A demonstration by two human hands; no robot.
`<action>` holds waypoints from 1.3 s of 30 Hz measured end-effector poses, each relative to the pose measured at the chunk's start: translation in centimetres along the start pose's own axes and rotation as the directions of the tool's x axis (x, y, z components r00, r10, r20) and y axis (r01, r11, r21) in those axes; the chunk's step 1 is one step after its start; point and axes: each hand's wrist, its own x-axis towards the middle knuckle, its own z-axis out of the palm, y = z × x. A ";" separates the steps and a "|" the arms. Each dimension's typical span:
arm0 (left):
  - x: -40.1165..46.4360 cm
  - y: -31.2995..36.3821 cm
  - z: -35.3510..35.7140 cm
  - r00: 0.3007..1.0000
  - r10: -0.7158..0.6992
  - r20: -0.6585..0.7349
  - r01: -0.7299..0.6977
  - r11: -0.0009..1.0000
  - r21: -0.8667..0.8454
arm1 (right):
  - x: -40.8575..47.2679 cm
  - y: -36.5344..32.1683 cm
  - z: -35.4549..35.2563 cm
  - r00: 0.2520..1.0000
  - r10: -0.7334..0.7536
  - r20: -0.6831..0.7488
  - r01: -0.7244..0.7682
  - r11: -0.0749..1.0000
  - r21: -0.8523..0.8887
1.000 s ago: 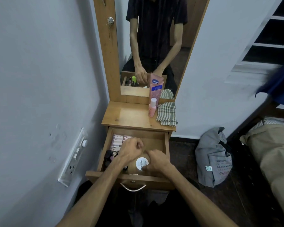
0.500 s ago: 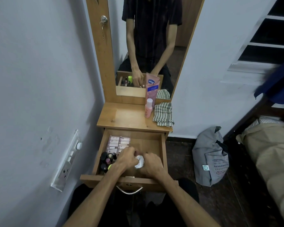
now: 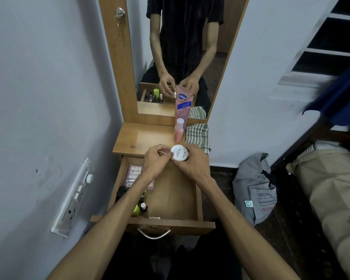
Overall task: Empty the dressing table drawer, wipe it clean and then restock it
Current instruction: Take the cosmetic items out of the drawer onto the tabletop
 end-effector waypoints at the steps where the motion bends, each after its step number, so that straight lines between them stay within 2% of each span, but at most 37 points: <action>1: 0.6 0.2 0.0 1.000 -0.008 -0.013 0.008 1.000 0.004 | 0.5 -0.3 0.2 1.000 0.009 -0.014 -0.009 1.000 0.021; 5: 2.7 0.4 0.4 0.999 -0.039 -0.010 0.040 0.993 0.110 | 2.3 -0.6 1.1 0.999 0.047 -0.021 -0.046 0.998 0.050; 10: 3.9 -0.5 1.0 0.997 -0.048 0.064 0.032 0.974 0.226 | 3.4 0.3 2.1 0.999 0.047 0.016 -0.046 0.998 -0.041; 18: 3.9 -0.1 1.1 0.997 -0.023 0.074 0.009 0.981 0.195 | 2.5 1.2 2.1 0.998 0.040 -0.040 -0.041 0.998 -0.046; 23: 2.2 0.0 -1.7 0.999 0.011 -0.036 -0.008 0.994 0.106 | -0.4 0.2 2.7 0.991 0.032 -0.131 -0.025 0.998 0.049; 29: -1.4 -1.9 -7.1 0.994 0.051 -0.101 -0.042 0.995 0.087 | -5.3 -1.4 5.0 0.997 0.033 0.069 -0.042 0.990 0.137; 32: -3.7 -3.1 -9.6 0.989 0.032 -0.145 -0.017 0.995 0.103 | -7.2 -2.2 6.6 0.983 0.050 0.178 -0.073 0.989 0.127; 39: -7.2 -5.8 -12.9 0.998 0.006 -0.065 0.009 0.971 0.237 | -8.5 -3.8 8.5 0.955 0.071 0.287 -0.099 0.991 0.085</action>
